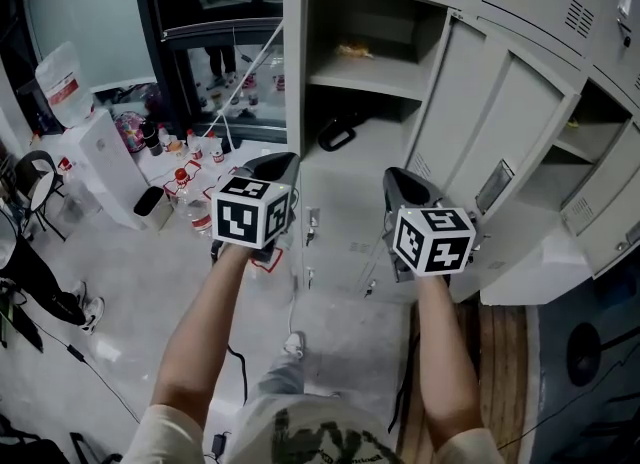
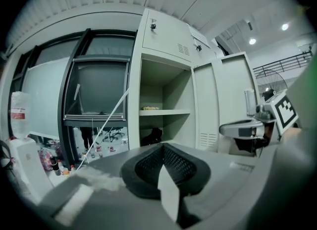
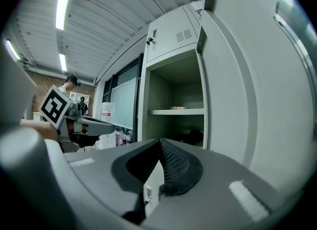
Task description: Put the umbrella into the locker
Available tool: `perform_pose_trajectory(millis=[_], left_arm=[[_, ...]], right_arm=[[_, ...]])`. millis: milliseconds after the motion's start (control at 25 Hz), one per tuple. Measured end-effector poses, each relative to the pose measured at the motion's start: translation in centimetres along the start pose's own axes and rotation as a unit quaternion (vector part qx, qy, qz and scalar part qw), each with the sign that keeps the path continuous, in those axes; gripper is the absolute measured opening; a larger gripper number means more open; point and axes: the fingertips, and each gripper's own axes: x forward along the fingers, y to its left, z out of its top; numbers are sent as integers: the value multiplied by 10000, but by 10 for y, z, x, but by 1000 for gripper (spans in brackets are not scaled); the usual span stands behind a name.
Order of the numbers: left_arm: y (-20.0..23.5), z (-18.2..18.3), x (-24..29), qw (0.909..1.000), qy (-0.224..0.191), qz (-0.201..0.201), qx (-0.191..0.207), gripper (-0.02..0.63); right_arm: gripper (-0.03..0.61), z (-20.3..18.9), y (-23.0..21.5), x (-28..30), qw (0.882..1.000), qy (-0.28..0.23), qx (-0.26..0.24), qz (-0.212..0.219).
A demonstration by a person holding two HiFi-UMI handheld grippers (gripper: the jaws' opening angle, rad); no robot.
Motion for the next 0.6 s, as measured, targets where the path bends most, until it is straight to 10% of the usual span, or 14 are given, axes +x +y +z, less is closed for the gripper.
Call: perform_pose_trajectory(millis=[600], left_arm=[[-4, 0, 4, 10000, 65, 3, 30, 6]], right_arm=[[-3, 0, -4, -2, 10000, -23, 14, 33]])
